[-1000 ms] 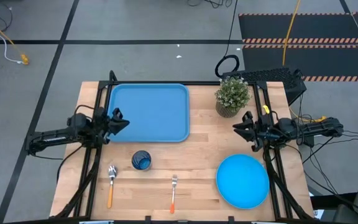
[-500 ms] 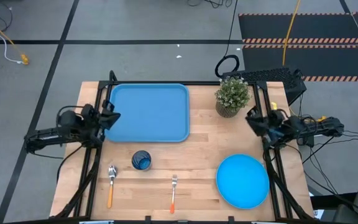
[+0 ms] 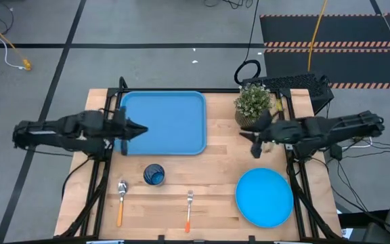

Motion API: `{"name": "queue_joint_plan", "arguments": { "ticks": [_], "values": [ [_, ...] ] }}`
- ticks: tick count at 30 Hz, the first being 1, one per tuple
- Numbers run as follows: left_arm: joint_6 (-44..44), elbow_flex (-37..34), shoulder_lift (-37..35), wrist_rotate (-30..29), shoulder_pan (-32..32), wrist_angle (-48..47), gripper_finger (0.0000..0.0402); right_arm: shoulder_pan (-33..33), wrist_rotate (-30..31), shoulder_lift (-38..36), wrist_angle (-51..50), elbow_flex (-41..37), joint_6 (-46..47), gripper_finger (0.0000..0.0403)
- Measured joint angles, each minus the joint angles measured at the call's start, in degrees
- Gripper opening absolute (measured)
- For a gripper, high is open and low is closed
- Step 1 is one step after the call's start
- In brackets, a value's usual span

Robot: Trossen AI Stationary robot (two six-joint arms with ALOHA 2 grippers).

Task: Pick and place plate/cup/fork/spoon on tray
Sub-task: Put the blue plate on the blue tray

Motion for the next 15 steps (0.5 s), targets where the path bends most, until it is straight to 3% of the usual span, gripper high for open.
{"name": "queue_joint_plan", "arguments": {
  "ticks": [4,7,11,15],
  "values": [
    [3.79,0.20,7.02,0.03,-2.63,5.55,0.0031,0.04,-9.64,13.76,-21.35,12.11,6.32,0.0089],
    [7.76,0.23,11.22,0.00,-3.33,9.41,0.0031,0.31,-17.30,21.27,-33.56,16.63,10.96,0.0089],
    [11.67,0.23,15.10,0.00,-3.38,12.58,0.0031,2.37,-22.53,27.05,-46.12,15.11,13.75,0.0089],
    [13.96,0.12,17.68,1.11,-3.42,17.71,0.0031,5.62,-23.13,26.37,-45.78,8.05,17.63,0.0089]
  ]
}}
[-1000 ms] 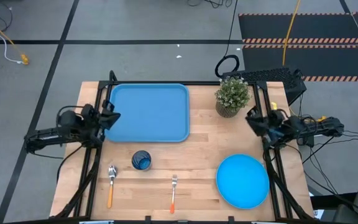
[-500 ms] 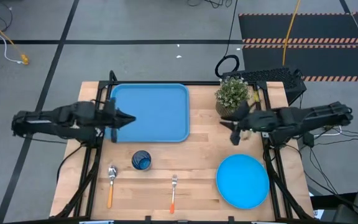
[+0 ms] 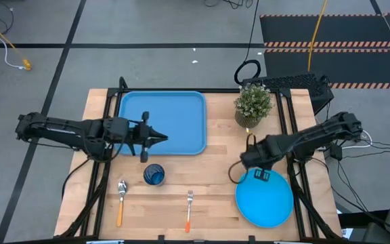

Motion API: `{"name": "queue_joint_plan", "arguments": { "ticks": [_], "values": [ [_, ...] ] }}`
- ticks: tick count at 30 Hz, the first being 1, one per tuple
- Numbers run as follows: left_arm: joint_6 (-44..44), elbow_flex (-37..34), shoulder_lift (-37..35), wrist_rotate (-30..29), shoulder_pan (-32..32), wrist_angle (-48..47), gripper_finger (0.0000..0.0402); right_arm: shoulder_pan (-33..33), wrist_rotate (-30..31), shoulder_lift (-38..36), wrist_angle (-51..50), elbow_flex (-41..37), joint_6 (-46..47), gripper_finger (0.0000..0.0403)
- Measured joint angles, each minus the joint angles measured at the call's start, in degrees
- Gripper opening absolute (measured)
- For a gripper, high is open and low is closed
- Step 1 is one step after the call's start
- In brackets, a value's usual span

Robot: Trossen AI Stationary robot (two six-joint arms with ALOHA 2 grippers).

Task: Pick and place plate/cup/fork/spoon on tray
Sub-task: Put the blue plate on the blue tray

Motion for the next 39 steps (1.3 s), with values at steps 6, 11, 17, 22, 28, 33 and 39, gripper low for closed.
{"name": "queue_joint_plan", "arguments": {
  "ticks": [6,11,17,22,28,33,39],
  "values": [
    [5.39,-3.92,2.37,7.09,-1.13,15.45,0.0031,3.39,-3.91,-7.05,10.27,-11.74,9.21,0.0089],
    [5.33,-5.58,2.56,7.11,-1.15,20.74,0.0031,6.16,-5.52,-13.03,17.95,-19.15,15.91,0.0089],
    [4.18,-5.81,2.54,7.12,-1.15,21.01,0.0031,7.12,-5.40,-16.15,19.79,-21.98,18.90,0.0127],
    [3.23,-5.81,2.54,7.11,-1.15,20.61,0.0031,7.12,-2.43,-15.92,19.04,-22.34,19.07,0.0184],
    [2.19,-5.83,2.54,7.11,-1.15,18.30,0.0031,7.12,-3.58,-15.88,25.28,-27.70,21.54,0.0211],
    [1.43,-5.84,2.54,7.10,-1.15,17.22,0.0031,7.12,-4.22,-15.88,27.31,-31.87,23.37,0.0199],
    [1.15,-5.84,2.54,7.09,-1.15,17.24,0.0031,7.12,-5.35,-16.08,27.80,-32.25,23.16,0.0083]
  ]
}}
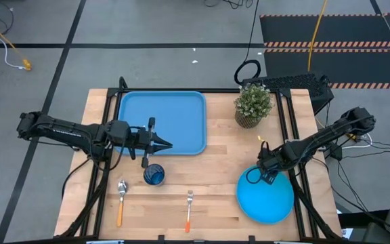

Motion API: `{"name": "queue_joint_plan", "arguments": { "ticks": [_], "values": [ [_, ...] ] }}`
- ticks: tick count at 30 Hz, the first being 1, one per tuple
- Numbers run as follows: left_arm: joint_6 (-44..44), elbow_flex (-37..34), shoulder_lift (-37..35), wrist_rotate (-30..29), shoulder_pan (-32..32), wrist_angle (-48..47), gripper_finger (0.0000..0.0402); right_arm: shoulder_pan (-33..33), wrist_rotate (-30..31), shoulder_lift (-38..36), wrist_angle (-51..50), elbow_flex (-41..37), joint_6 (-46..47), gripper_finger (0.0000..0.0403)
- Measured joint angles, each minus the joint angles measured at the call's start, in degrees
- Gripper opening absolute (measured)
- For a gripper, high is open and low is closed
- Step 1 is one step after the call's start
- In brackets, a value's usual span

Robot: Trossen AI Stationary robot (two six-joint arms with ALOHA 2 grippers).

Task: Pick and place plate/cup/fork/spoon on tray
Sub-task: Put the blue plate on the blue tray

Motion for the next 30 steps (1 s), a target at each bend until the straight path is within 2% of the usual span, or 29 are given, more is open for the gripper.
{"name": "queue_joint_plan", "arguments": {
  "ticks": [2,3,12,16,24,30],
  "values": [
    [-0.01,0.00,0.00,0.00,0.00,0.05,0.0031,0.00,-1.94,-0.08,0.49,0.07,-0.39,0.0030],
    [-0.04,0.00,0.00,0.00,0.00,0.05,0.0031,0.00,-2.87,-0.09,0.87,0.07,-0.29,0.0017],
    [-0.60,0.00,-0.03,-0.02,0.00,0.85,0.0031,-0.05,-5.43,0.03,8.25,0.59,5.95,0.0002],
    [-0.60,0.00,-0.04,-0.02,0.00,1.38,0.0031,-0.45,-2.69,0.02,8.73,4.28,7.72,0.0001],
    [-0.58,-0.01,-0.04,-0.04,0.00,1.41,0.0031,-3.28,8.42,-0.02,0.42,19.68,6.00,0.0000],
    [-0.57,-0.01,-0.04,-0.04,0.00,1.99,0.0031,-9.71,15.72,0.01,1.42,24.75,0.63,0.0000]
  ]
}}
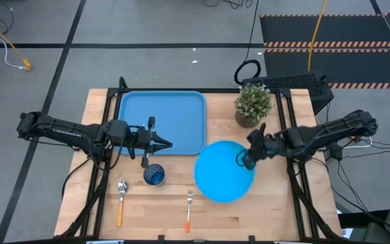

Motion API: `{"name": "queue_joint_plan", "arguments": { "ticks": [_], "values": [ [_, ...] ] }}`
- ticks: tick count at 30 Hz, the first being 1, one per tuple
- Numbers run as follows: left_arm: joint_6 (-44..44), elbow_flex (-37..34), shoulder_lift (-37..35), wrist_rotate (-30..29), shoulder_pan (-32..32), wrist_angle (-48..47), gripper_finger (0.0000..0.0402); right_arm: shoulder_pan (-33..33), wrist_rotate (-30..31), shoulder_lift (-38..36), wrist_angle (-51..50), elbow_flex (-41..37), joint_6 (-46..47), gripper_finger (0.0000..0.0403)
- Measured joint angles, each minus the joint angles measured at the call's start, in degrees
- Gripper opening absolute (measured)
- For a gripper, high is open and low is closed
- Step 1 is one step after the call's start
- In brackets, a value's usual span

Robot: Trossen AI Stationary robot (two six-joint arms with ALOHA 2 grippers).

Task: Pick and place plate/cup/fork/spoon on tray
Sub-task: Put the blue plate on the blue tray

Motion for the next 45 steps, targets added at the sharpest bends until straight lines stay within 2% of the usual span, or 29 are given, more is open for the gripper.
{"name": "queue_joint_plan", "arguments": {
  "ticks": [5,9,13,27,33,36,39,45],
  "values": [
    [-0.07,0.00,0.00,0.02,-0.02,0.91,0.0031,-9.86,-0.02,0.14,7.65,0.52,-10.23,0.0000],
    [0.53,-0.01,0.00,0.06,-0.59,0.92,0.0031,-17.89,-5.61,2.36,15.06,0.74,-17.16,0.0000],
    [1.99,-0.01,-0.19,0.07,-1.43,0.83,0.0031,-23.13,-9.92,8.82,15.43,4.54,-23.95,0.0000],
    [4.79,0.01,-3.11,-0.02,-3.55,-3.06,0.0031,-32.00,-9.99,35.92,17.41,34.36,-50.98,0.0000],
    [6.04,0.01,-3.13,-8.01,-3.43,-6.49,0.0031,-35.56,-13.68,46.79,22.08,43.17,-61.11,0.0000],
    [5.88,0.01,-3.15,-11.62,-3.07,-6.56,0.0031,-37.33,-16.64,50.83,24.48,45.42,-62.97,0.0000],
    [4.86,0.01,-3.15,-12.04,-2.28,-6.53,0.0031,-38.72,-20.31,53.37,26.46,46.74,-63.05,0.0000],
    [4.38,0.30,-3.15,-14.00,-0.91,-6.54,0.0031,-39.58,-20.36,57.45,26.45,51.59,-61.39,0.0000]
  ]
}}
